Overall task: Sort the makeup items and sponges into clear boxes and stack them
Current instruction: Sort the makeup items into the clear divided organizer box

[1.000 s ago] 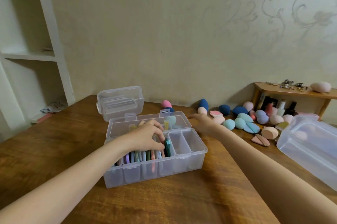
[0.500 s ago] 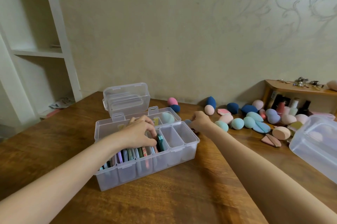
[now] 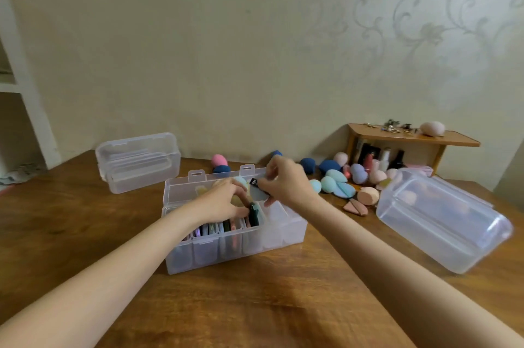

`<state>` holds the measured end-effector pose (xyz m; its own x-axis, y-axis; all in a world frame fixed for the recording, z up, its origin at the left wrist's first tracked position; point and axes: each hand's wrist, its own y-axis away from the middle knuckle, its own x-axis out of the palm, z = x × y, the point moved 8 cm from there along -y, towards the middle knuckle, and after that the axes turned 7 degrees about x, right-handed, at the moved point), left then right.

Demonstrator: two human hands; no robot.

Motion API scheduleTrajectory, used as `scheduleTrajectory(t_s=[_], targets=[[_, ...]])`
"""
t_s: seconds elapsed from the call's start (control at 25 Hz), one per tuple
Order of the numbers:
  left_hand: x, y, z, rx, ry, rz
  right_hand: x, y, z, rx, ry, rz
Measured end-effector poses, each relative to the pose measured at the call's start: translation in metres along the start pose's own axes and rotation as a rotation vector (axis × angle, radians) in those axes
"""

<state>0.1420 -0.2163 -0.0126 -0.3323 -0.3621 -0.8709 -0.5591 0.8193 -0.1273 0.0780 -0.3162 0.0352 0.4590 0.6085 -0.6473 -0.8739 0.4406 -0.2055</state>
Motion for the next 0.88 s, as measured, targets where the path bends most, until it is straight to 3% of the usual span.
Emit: scheduleTrajectory(t_s=[0.12,0.4,0.64,0.88], targets=[[-0.002,-0.005,-0.008,0.023,0.094,-0.032,0.001,0.012,-0.007,-0.056,0.147,-0.061],[-0.003,0.006,-0.027,0.094,-0.099,0.045,0.003,0.023,0.0,-0.143,0.227,-0.159],[-0.002,0.003,-0.027,0.111,-0.1,0.051,0.02,0.035,0.03,-0.324,0.448,-0.103],[0.005,-0.006,-0.015,-0.031,-0.021,0.061,0.018,0.038,0.023,-0.298,0.395,-0.1]])
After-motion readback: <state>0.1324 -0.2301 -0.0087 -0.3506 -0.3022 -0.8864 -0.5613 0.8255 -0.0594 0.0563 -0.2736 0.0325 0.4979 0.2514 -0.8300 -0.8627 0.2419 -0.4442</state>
